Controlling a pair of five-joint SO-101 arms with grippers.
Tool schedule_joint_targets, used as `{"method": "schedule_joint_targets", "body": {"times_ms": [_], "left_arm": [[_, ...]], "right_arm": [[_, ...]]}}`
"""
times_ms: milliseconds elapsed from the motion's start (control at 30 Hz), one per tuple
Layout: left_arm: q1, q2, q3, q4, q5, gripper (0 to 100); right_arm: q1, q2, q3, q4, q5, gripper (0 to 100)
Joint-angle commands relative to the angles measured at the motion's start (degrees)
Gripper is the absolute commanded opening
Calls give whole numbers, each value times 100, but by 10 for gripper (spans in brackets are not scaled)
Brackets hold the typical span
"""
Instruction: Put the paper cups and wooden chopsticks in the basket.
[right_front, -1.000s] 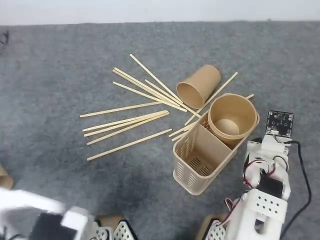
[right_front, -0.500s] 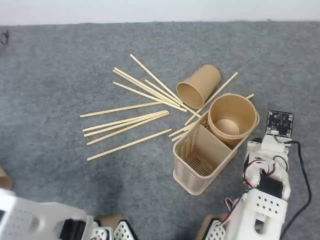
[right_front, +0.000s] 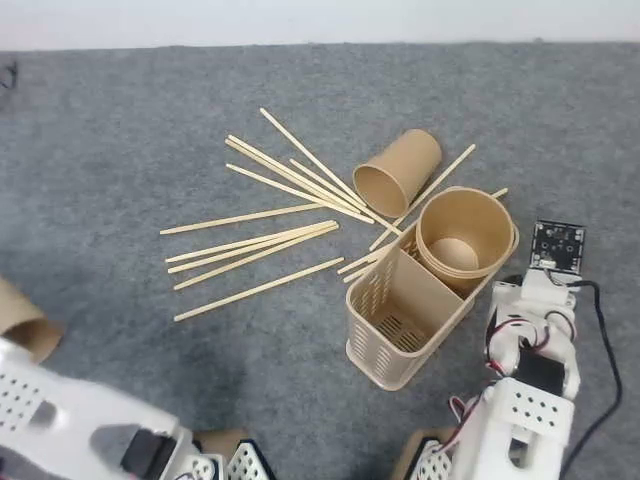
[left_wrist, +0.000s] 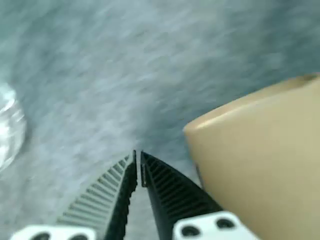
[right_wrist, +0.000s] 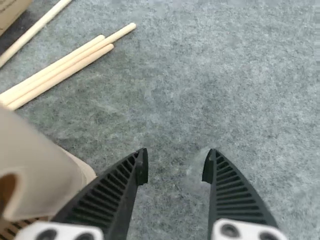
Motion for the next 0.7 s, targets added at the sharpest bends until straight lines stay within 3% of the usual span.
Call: {"method": "schedule_joint_targets", "body": {"times_ms": [0,300,500,667], "left_arm": [[448,-70,-268,185,-53,16],[1433,-79,-338,-281,158,16],[1275,-237,-1727,-334,712,16],[1609,-88,-2958,-325,1952,17]], "right_arm": [[-110,-92,-18,-84,70,193],[-110,-92,-18,-84,70,193],[-101,-92,-18,-84,70,193],[-110,-92,-18,-110,70,193]]}}
